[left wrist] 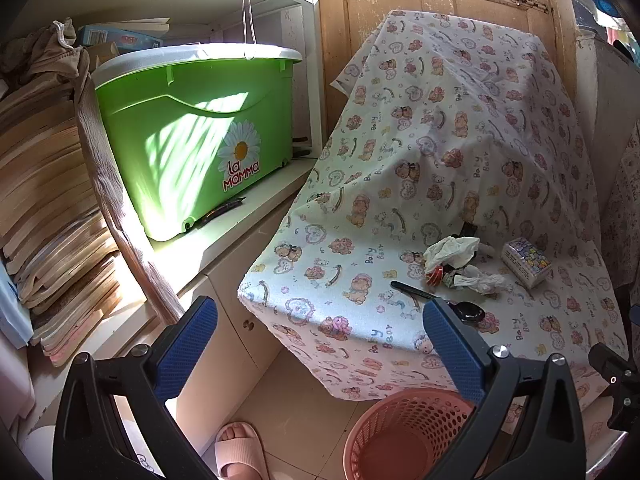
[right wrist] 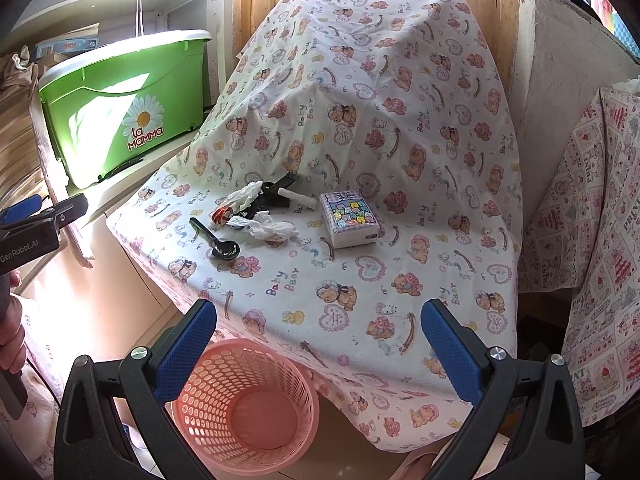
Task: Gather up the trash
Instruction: 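Grasp the pink tissue pack with the right tool while the left tool approaches the white tissue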
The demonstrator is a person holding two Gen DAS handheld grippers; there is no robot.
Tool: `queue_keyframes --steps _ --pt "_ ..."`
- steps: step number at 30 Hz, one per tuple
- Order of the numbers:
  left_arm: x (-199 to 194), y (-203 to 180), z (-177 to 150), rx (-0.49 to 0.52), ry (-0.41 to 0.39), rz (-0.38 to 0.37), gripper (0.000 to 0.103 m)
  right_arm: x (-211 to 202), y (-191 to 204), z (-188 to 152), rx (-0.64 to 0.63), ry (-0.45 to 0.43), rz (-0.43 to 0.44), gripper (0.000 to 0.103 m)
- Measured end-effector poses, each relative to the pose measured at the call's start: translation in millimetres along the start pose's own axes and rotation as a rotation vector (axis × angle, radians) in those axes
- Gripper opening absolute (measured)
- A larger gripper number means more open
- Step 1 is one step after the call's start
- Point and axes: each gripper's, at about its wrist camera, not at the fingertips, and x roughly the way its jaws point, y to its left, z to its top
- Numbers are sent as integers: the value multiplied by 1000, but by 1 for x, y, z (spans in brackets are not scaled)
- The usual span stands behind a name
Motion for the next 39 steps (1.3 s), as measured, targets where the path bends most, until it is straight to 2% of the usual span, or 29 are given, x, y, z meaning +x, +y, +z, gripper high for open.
queue_keyframes --steps 4,9,13,17,20,22,26,28,32,34,36,39 --pt "6 -1 -2 8 28 -14 94 10 -4 0 32 38 -6 103" --pt "15 -6 -5 24 74 -29 95 22 -11 -1 76 76 -9 103" --pt "25 -12 -9 39 118 -31 100 27 -12 0 89 83 -5 103" --pt "41 -19 -15 37 190 -63 101 33 -8 -2 82 113 39 103" --pt "59 -27 -19 16 263 -116 101 38 -4 -1 56 116 17 103" --pt "67 -35 -20 18 281 -120 101 43 -4 4 38 120 14 103" --pt "81 -55 -20 63 289 -129 99 56 -7 24 -10 129 29 103" --pt "86 -62 -17 70 287 -142 93 63 -11 34 -32 123 21 98" --pt "89 -66 -9 68 256 -130 93 88 -17 53 -94 117 15 88" --pt "89 -66 -8 71 247 -117 93 104 -24 61 -86 122 12 86" --pt "89 -65 -7 62 244 -118 93 118 -32 67 -61 128 28 79" --pt "92 -67 -7 64 244 -122 93 134 -40 77 -15 139 73 78"
